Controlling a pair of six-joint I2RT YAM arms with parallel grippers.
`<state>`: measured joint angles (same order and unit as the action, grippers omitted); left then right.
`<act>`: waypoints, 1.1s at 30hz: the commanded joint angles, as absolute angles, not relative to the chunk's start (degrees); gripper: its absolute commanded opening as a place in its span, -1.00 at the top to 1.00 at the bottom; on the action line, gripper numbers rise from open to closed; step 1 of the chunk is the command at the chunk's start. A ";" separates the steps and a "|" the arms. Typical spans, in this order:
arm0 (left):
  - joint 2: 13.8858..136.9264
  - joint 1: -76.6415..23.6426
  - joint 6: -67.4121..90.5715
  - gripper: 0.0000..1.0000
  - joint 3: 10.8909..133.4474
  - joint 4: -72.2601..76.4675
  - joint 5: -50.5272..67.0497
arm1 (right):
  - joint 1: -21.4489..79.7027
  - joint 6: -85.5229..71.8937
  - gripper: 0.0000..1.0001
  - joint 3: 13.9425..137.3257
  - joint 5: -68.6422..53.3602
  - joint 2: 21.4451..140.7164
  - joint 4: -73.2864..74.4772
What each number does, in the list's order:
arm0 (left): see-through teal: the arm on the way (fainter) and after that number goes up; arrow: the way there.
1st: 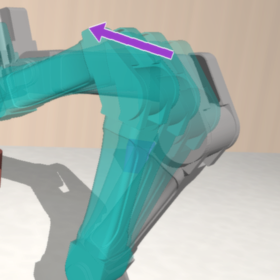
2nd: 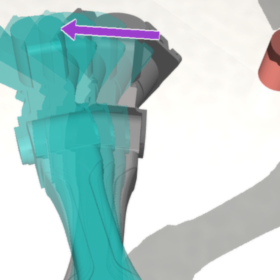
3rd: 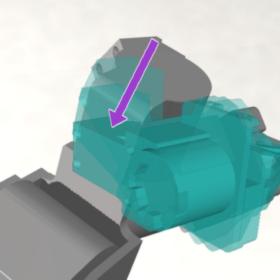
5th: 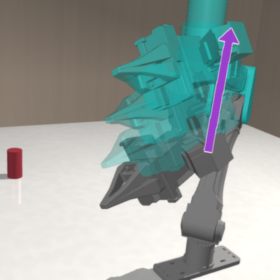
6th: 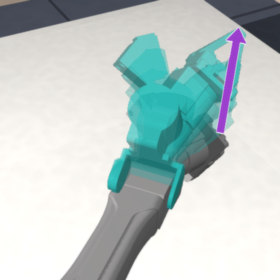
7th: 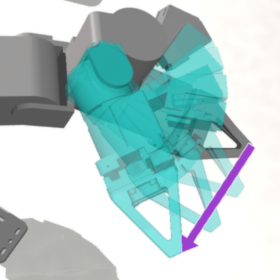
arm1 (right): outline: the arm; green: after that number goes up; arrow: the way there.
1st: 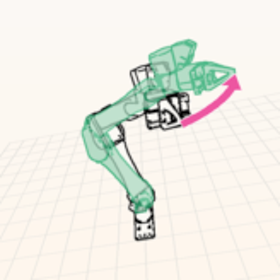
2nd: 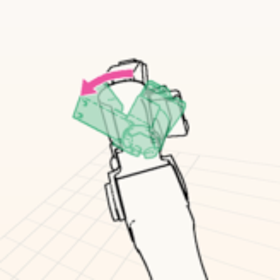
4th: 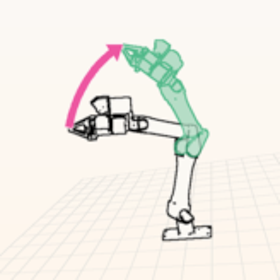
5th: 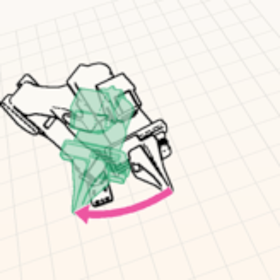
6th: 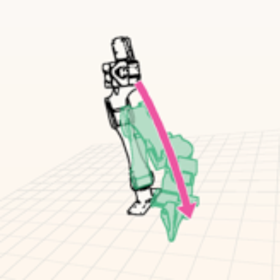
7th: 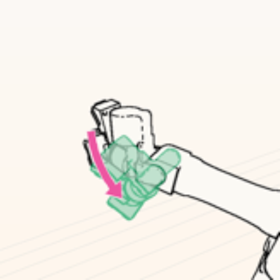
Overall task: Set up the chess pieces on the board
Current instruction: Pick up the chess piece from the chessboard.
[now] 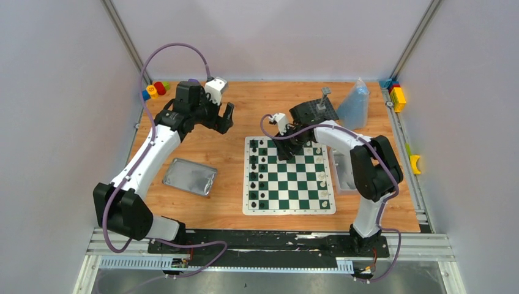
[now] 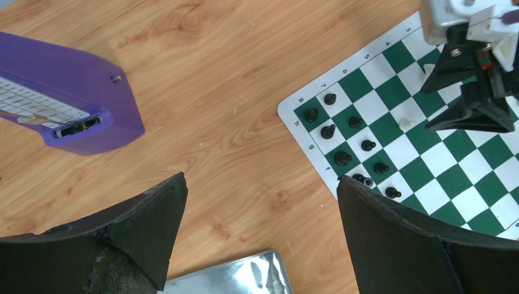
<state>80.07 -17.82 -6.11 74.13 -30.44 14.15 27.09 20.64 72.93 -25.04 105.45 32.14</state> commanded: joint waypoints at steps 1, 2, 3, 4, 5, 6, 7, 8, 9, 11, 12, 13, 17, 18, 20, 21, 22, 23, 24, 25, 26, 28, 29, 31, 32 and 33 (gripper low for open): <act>78.06 -16.67 -4.37 -1.00 73.76 -28.61 17.15 | 29.12 20.95 0.01 77.35 -24.02 107.65 30.24; 78.03 -16.51 -4.30 -1.00 73.79 -28.59 17.47 | 29.44 21.08 0.03 77.67 -23.67 108.24 30.23; 78.04 -16.28 -4.17 -1.00 74.00 -28.72 17.61 | 29.83 21.21 0.06 77.91 -23.38 108.73 30.31; 78.09 -16.18 -4.11 -1.00 74.04 -28.78 17.81 | 30.07 21.33 0.08 78.12 -23.19 109.34 30.38; 78.07 -15.95 -4.06 -1.00 74.08 -28.82 17.91 | 30.39 21.41 0.11 78.24 -23.00 109.74 30.34; 78.05 -15.89 -4.05 -1.00 74.09 -28.82 18.06 | 30.59 21.44 0.13 78.42 -22.72 110.11 30.37; 78.01 -15.71 -3.98 -1.00 74.05 -28.76 18.13 | 30.78 21.59 0.15 78.45 -22.38 110.47 30.45; 77.97 -15.67 -3.97 -1.00 74.07 -28.75 18.24 | 30.91 21.61 0.16 78.50 -22.08 110.72 30.51; 77.96 -15.59 -3.96 -1.00 74.06 -28.68 18.26 | 31.05 21.63 0.16 78.50 -21.88 110.88 30.52; 78.03 -15.47 -3.88 -1.00 74.01 -28.60 18.33 | 31.19 21.71 0.17 78.55 -21.73 111.20 30.50; 78.04 -15.43 -3.80 -1.00 73.96 -28.57 18.40 | 31.19 21.79 0.19 78.53 -21.68 111.30 30.50; 78.04 -15.33 -3.79 -1.00 73.93 -28.53 18.47 | 31.27 21.80 0.21 78.52 -21.63 111.32 30.62; 78.07 -15.15 -3.69 -1.00 73.97 -28.50 18.62 | 31.31 21.96 0.35 78.52 -21.70 111.57 30.84; 78.05 -15.12 -3.69 -1.00 74.00 -28.48 18.67 | 31.37 21.95 0.38 78.56 -21.92 111.64 30.93; 78.12 -15.12 -3.61 -1.00 74.01 -28.40 18.77 | 31.42 21.89 0.51 78.65 -22.45 111.88 31.20; 78.13 -15.07 -3.58 -1.00 74.05 -28.37 18.80 | 31.46 21.93 0.56 78.80 -22.66 111.96 31.39; 78.13 -15.08 -3.55 -1.00 74.02 -28.38 18.80 | 31.46 21.97 0.63 78.91 -22.74 111.91 31.57; 78.13 -15.06 -3.57 -1.00 74.01 -28.39 18.79 | 31.46 21.93 0.71 78.92 -22.76 111.72 31.80; 78.13 -14.99 -3.59 -1.00 74.05 -28.39 18.75 | 31.48 22.03 0.79 78.93 -22.61 111.45 31.99; 78.13 -14.97 -3.60 -1.00 74.07 -28.39 18.75 | 31.47 22.20 0.86 78.84 -22.21 110.91 32.32; 78.13 -14.95 -3.60 -1.00 74.09 -28.39 18.82 | 31.42 22.34 0.91 78.71 -21.79 110.15 32.49; 78.26 -14.94 -3.56 -1.00 74.22 -28.31 18.98 | 31.06 22.52 1.00 78.17 -20.86 108.23 32.98; 78.41 -14.90 -3.46 -1.00 74.25 -28.30 19.20 | 30.73 22.58 1.00 77.78 -20.57 107.15 33.27; 78.59 -14.94 -3.38 -1.00 74.23 -28.29 19.46 | 29.62 22.59 1.00 76.64 -20.11 104.89 34.04; 78.62 -14.87 -3.36 -1.00 74.26 -28.30 19.53 | 29.00 22.63 1.00 75.92 -19.76 103.73 34.40; 78.72 -14.90 -3.34 -1.00 74.24 -28.21 19.65 | 28.40 22.74 1.00 75.22 -19.33 102.57 34.64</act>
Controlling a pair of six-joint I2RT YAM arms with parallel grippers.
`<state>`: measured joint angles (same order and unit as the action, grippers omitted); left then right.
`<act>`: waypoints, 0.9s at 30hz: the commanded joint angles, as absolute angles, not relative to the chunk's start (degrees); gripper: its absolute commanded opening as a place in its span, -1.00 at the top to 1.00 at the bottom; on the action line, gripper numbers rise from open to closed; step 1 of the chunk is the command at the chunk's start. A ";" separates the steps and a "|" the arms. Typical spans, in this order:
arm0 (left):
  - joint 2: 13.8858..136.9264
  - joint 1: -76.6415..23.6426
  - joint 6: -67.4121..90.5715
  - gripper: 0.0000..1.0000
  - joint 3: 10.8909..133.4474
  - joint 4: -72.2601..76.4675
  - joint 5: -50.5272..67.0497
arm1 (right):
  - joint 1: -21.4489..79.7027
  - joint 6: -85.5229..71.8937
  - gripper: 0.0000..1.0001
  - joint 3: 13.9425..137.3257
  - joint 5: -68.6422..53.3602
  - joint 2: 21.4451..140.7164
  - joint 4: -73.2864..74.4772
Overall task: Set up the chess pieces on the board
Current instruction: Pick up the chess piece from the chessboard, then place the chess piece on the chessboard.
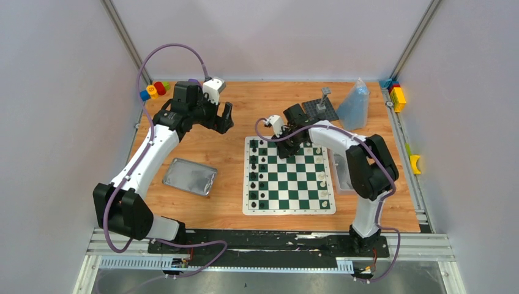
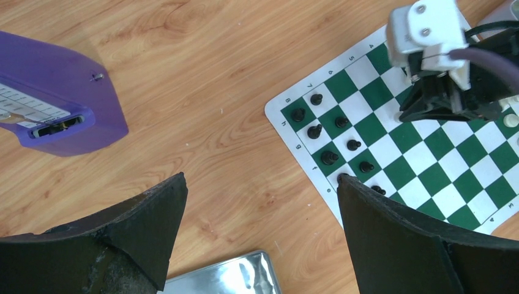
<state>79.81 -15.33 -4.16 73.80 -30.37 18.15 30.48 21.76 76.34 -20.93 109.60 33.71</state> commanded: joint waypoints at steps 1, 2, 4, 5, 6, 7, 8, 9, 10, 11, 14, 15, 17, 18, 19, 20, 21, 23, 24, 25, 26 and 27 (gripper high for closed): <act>78.69 -14.88 -3.34 -1.00 74.26 -28.17 19.67 | 27.69 22.88 1.00 74.29 -18.81 101.57 34.89; 78.74 -14.86 -3.34 -1.00 74.13 -28.09 19.73 | 27.03 23.07 1.00 73.44 -18.34 100.50 34.97; 78.87 -14.85 -3.30 -1.00 74.12 -28.04 19.84 | 25.37 23.43 1.00 71.77 -17.47 98.88 35.30; 78.90 -14.85 -3.27 -1.00 74.15 -28.04 19.89 | 24.57 23.65 1.00 70.99 -17.03 98.21 35.39; 79.03 -14.85 -3.21 -1.00 74.24 -27.97 20.07 | 23.76 23.84 1.00 70.34 -16.61 97.77 35.44; 79.15 -14.85 -3.19 -1.00 74.25 -27.96 20.16 | 22.89 24.04 1.00 69.70 -16.24 97.39 35.47; 79.21 -14.81 -3.17 -1.00 74.22 -27.91 20.23 | 22.04 24.20 1.00 69.24 -15.93 97.16 35.43; 79.31 -14.88 -3.12 -1.00 74.16 -27.88 20.26 | 21.34 24.25 1.00 68.84 -15.71 97.14 35.34; 79.34 -14.86 -3.11 -1.00 74.13 -27.80 20.33 | 20.67 24.27 1.00 68.48 -15.54 97.19 35.33; 79.42 -14.90 -3.09 -1.00 74.11 -27.79 20.42 | 20.29 24.26 1.00 68.08 -15.17 97.29 35.12; 79.58 -14.85 -3.01 -1.00 73.99 -27.77 20.54 | 19.97 24.35 1.00 66.58 -13.17 97.66 33.18; 79.62 -14.85 -3.00 -1.00 73.96 -27.77 20.60 | 19.95 24.35 1.00 66.15 -12.56 97.90 32.66; 79.61 -14.85 -2.99 -1.00 73.96 -27.89 20.65 | 19.99 24.26 1.00 65.73 -11.66 98.57 31.94; 79.62 -14.85 -2.99 -1.00 73.93 -27.92 20.65 | 19.96 24.18 1.00 65.48 -11.03 98.92 31.50; 79.63 -14.85 -3.05 -1.00 73.92 -27.94 20.63 | 19.95 24.17 1.00 65.29 -10.40 99.26 31.09; 79.58 -14.85 -3.07 -1.00 73.87 -27.95 20.64 | 19.95 24.17 1.00 65.10 -9.68 99.50 30.74; 79.55 -14.85 -3.07 -1.00 73.85 -27.95 20.59 | 19.95 24.17 1.00 64.98 -9.22 99.76 30.46; 79.54 -14.85 -3.14 -1.00 73.75 -27.99 20.57 | 19.95 24.24 0.99 64.87 -8.49 100.23 30.24; 79.54 -14.85 -3.11 -1.00 73.70 -28.02 20.61 | 19.95 24.32 0.99 64.82 -8.44 100.30 30.24; 79.59 -14.85 -3.19 -1.00 73.72 -27.99 20.71 | 19.95 24.34 0.99 64.66 -8.44 100.29 30.17; 79.61 -14.85 -3.18 -1.00 73.69 -27.97 20.68 | 19.96 24.39 0.99 64.54 -8.51 100.31 30.15; 79.60 -14.85 -3.17 -1.00 73.72 -27.95 20.71 | 19.95 24.37 0.99 64.39 -8.56 100.22 30.16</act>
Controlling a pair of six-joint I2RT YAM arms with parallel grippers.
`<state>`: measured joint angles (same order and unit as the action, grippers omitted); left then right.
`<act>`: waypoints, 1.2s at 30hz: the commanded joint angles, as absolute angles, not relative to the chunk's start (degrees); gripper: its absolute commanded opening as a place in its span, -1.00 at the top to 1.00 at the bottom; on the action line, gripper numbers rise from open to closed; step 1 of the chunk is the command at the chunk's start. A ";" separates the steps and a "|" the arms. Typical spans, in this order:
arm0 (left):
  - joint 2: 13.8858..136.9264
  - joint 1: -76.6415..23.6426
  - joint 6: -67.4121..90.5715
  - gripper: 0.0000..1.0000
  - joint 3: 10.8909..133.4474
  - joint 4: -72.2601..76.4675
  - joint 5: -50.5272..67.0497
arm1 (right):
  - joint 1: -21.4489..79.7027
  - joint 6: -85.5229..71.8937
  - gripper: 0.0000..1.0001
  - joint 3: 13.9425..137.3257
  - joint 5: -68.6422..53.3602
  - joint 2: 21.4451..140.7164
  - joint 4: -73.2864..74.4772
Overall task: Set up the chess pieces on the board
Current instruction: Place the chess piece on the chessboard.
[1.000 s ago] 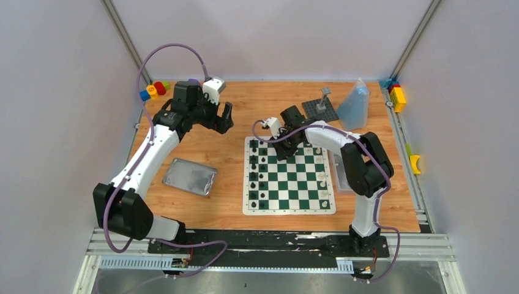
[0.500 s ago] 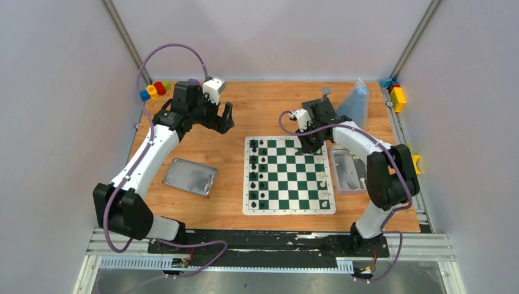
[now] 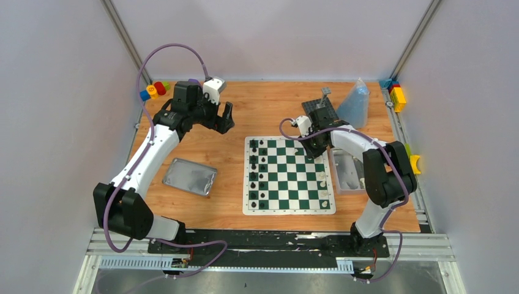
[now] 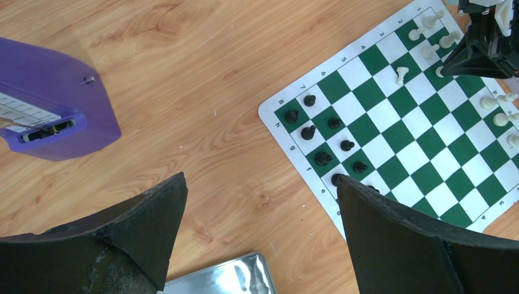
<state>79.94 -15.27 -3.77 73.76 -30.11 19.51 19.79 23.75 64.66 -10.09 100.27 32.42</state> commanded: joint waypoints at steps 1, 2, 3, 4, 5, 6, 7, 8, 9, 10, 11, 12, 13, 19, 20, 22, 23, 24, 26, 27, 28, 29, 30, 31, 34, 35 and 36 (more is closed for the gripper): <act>79.62 -14.85 -3.12 -1.00 73.67 -27.91 20.68 | 19.97 24.43 0.98 64.28 -8.60 100.24 30.15; 79.69 -14.85 -3.09 -1.00 73.70 -27.87 20.77 | 19.95 24.43 0.98 64.17 -8.61 100.28 30.17; 79.78 -14.85 -3.13 -1.00 73.71 -27.91 20.84 | 20.01 24.42 0.98 64.04 -8.67 100.28 30.11; 79.79 -14.85 -3.02 -1.00 73.73 -27.87 20.90 | 19.96 24.43 0.97 63.87 -8.83 100.36 30.08; 79.87 -14.85 -3.01 -1.00 73.69 -27.87 20.86 | 19.95 24.43 0.97 63.77 -9.06 100.41 30.05; 79.88 -14.85 -2.99 -1.00 73.68 -27.86 20.90 | 20.00 24.36 0.96 63.75 -9.30 100.45 30.06; 79.87 -14.85 -2.99 -1.00 73.71 -27.86 20.87 | 20.02 24.35 0.95 63.65 -9.57 100.50 30.06; 79.88 -14.85 -2.99 -1.00 73.73 -27.91 20.85 | 19.96 24.20 0.95 63.56 -9.75 100.54 30.14; 79.78 -14.85 -2.99 -1.00 73.69 -27.93 20.88 | 19.97 24.25 0.94 63.47 -10.02 100.55 30.11; 79.75 -14.85 -3.05 -1.00 73.68 -27.94 20.85 | 20.00 24.21 0.94 63.46 -10.20 100.46 30.19; 79.79 -14.85 -3.07 -1.00 73.67 -27.95 20.86 | 19.98 24.18 0.94 63.38 -10.40 100.46 30.36; 79.80 -14.85 -3.07 -1.00 73.70 -27.95 20.80 | 19.95 24.09 0.94 63.37 -10.59 100.39 30.49; 79.87 -14.85 -3.08 -1.00 73.68 -27.95 20.78 | 19.95 24.02 0.94 63.37 -10.77 100.37 30.50; 80.15 -14.90 -3.03 -1.00 73.80 -27.99 20.85 | 19.95 23.58 0.85 63.28 -11.50 100.41 30.57; 80.15 -14.88 -3.01 -1.00 73.78 -28.01 20.84 | 19.95 23.56 0.82 63.28 -11.51 100.51 30.64; 80.03 -14.86 -3.06 -1.00 73.82 -28.03 20.73 | 19.96 23.47 0.69 63.36 -11.30 100.63 30.72; 79.95 -14.85 -3.18 -1.00 73.82 -28.04 20.67 | 19.95 23.40 0.62 63.45 -11.26 100.57 30.68; 79.88 -14.85 -3.17 -1.00 73.70 -27.99 20.66 | 19.95 23.23 0.54 63.58 -11.11 100.43 30.74; 79.73 -14.85 -3.23 -1.00 73.73 -28.03 20.52 | 20.00 23.04 0.39 64.01 -10.96 99.77 30.84; 79.72 -14.85 -3.25 -1.00 73.74 -28.04 20.49 | 19.96 22.91 0.31 64.33 -10.89 99.38 30.98; 79.72 -14.85 -3.25 -1.00 73.70 -28.06 20.42 | 19.97 22.81 0.21 64.74 -10.92 99.00 31.22; 79.72 -14.85 -3.25 -1.00 73.69 -28.09 20.40 | 19.95 22.77 0.16 65.16 -10.95 98.56 31.50; 79.65 -14.85 -3.30 -1.00 73.76 -28.12 20.42 | 19.95 22.64 0.11 65.67 -11.01 98.10 31.80; 79.64 -14.85 -3.32 -1.00 73.79 -28.12 20.40 | 19.95 22.55 0.08 66.23 -11.17 97.70 31.94; 79.55 -14.85 -3.41 -1.00 73.74 -28.21 20.22 | 20.04 22.17 -0.01 68.40 -12.03 96.72 32.90; 79.50 -14.85 -3.42 -1.00 73.81 -28.21 20.22 | 20.12 22.11 -0.04 69.11 -12.34 96.54 33.15; 79.42 -14.85 -3.47 -1.00 73.77 -28.21 20.19 | 20.27 22.07 -0.05 69.83 -12.57 96.51 33.42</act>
